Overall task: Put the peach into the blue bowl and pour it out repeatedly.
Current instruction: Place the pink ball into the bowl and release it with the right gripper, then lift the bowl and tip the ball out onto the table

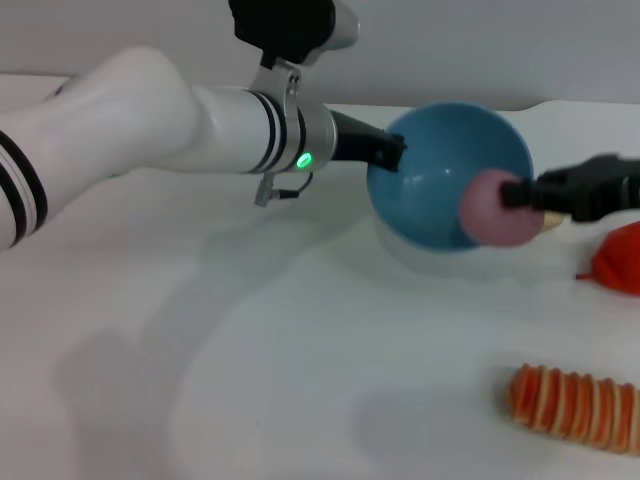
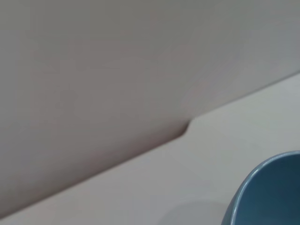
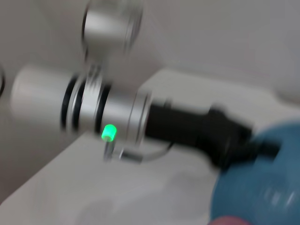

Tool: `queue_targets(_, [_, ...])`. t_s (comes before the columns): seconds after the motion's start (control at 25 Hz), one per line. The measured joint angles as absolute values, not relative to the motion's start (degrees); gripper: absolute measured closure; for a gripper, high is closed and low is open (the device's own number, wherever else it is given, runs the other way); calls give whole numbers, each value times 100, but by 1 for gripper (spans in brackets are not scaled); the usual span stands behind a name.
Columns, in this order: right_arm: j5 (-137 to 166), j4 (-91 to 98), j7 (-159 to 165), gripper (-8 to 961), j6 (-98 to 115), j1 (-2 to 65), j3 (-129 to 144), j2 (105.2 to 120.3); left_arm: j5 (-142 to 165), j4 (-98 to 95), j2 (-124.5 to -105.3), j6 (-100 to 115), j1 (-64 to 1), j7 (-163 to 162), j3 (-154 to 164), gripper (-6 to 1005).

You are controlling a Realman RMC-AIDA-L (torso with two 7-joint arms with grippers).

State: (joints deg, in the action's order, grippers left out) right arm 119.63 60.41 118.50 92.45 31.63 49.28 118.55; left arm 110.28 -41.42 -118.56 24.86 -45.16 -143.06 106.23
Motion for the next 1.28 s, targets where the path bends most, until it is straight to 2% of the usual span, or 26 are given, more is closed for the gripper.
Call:
queue_targets(0.2, [12218, 5872, 11856, 911, 9080, 3408, 4837, 11790, 11028, -4195, -11860, 2563, -4474, -14580, 10932, 1000])
queue_targets(0.56, [12454, 5291, 11718, 909, 8251, 3522, 4850, 11839, 11030, -4297, -11881, 2699, -4438, -14660, 11071, 999])
queue_targets(1.0, [12151, 5089, 11034, 708, 7726, 3320, 4796, 11864, 11032, -4316, -11882, 2587, -4445, -14660, 11101, 999])
queue_targets(1.08, [11710, 4956, 10398, 507, 7390, 3139, 4786, 11873, 11030, -4318, -11882, 2474, -4436, -14660, 11162, 999])
queue_targets(1.28, [9520, 4602, 8155, 486, 6923, 2370, 4775, 11867, 11030, -4298, -11882, 2340, -4434, -14616, 11221, 1000])
